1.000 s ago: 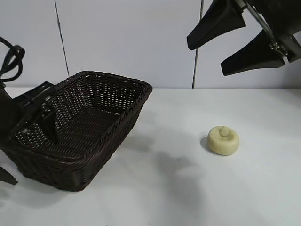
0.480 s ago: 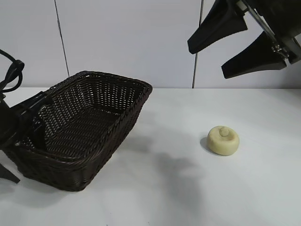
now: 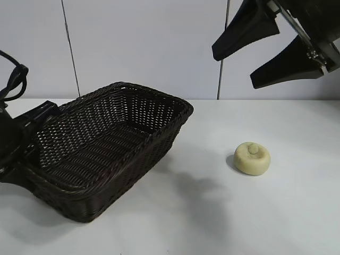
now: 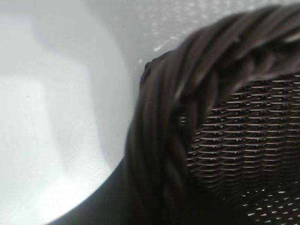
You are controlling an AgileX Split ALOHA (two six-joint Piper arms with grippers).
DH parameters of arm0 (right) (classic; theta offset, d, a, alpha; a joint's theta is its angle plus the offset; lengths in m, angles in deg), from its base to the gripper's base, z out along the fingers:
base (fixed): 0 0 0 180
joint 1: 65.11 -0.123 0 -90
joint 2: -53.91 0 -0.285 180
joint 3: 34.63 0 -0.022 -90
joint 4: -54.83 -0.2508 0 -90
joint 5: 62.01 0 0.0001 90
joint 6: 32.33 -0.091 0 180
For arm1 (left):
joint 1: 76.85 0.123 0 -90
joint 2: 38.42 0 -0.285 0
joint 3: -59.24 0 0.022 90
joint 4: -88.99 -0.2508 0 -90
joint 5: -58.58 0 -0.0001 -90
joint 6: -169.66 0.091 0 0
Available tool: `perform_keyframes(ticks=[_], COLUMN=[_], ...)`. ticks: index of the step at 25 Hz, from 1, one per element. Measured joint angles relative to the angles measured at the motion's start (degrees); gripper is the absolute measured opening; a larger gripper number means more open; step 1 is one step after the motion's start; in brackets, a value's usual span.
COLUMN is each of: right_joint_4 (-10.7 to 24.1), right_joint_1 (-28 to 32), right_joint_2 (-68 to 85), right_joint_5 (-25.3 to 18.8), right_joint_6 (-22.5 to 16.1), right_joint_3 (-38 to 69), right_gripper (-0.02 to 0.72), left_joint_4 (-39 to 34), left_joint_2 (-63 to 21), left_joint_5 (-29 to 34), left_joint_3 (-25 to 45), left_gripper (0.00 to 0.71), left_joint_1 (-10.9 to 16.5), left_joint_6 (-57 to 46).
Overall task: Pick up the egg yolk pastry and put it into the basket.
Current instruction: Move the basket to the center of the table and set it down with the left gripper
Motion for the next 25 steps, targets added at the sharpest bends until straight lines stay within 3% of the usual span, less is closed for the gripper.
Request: perform_keyframes(ticks=[8, 17, 25], right_joint_4=[0.00, 0.24, 0.24], right_joint_1=[0.00, 0.00, 0.00], right_joint_2=[0.00, 0.00, 0.00], right_joint_5=[0.00, -0.16, -0.22], right_joint_6=[0.00, 0.00, 0.00], right_joint_3=[0.00, 0.00, 0.00], right_gripper=[0.560, 0.560, 0.560], left_joint_4=[9.42, 12.92, 14.06], left_joint_2=[0.26, 8.40, 12.54], left_joint_5=[4.77, 19.22, 22.51], left_joint_3=[-6.57, -21.03, -24.73], left_gripper=[0.097, 0.097, 0.097], left_joint_1=[5.11, 5.23, 5.23], left_joint_6=[28.36, 55.78, 67.21])
